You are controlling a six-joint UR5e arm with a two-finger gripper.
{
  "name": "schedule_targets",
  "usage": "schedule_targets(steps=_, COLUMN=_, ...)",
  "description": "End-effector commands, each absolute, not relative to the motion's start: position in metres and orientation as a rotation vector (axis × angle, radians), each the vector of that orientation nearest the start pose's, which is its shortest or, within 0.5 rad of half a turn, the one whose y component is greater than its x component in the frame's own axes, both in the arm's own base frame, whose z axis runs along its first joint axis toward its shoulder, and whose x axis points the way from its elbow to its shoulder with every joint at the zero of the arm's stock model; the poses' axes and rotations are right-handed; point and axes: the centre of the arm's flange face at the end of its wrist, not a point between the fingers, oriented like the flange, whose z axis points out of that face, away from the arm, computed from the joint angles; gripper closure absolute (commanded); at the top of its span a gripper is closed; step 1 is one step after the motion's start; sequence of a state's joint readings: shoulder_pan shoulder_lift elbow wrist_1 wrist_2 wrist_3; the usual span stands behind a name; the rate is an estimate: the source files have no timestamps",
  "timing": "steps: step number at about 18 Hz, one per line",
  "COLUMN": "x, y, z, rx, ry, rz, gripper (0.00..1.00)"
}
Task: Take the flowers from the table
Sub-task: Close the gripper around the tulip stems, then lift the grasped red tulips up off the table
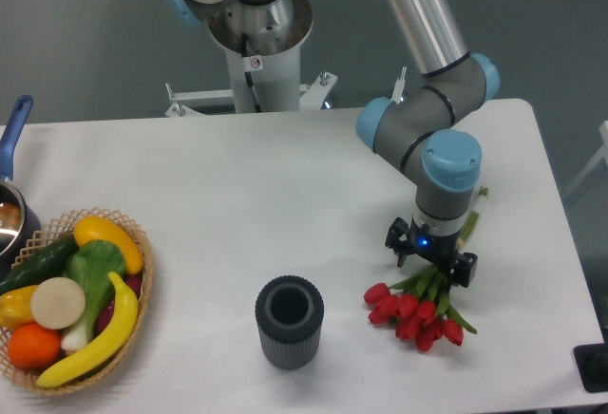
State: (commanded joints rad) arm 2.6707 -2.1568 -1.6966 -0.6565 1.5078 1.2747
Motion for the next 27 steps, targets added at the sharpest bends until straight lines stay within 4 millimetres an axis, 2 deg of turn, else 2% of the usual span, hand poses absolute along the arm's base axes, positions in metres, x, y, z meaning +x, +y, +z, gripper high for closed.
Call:
schedule_targets(steps=2, x=-0.518, y=0.415, z=0.184, rx=-3.026, ry=0.273, rz=0.277, gripper=0.92)
schedule_targets(steps=3, x=-0.519, y=0.413, z=0.185, rx=-3.048, ry=0.271, rz=0.294, gripper=1.00)
schedule_targets(steps=9, x=-0.523, y=0.411, z=0.200, rx=-3.072, ry=0.268, rz=0.350, gripper=1.00)
schedule_targets(steps=13, x=-0.526, y=0.413, z=0.223, rx=-3.046, ry=0.257, rz=0.392, gripper=0.95)
schedule_targets(steps=15, x=-0.528, y=0.415, z=0.229, rx=-3.040, ry=0.251, rz=0.410, gripper=0.97)
schedule_targets(steps=20, x=-0.538, y=0.413, z=0.258, rx=-3.023, ry=0.236, rz=0.459, gripper=1.00)
schedule_targets(steps=27, x=-0.555, y=0.427, z=0.305, rx=-3.095, ry=0.199, rz=0.272, gripper=1.00)
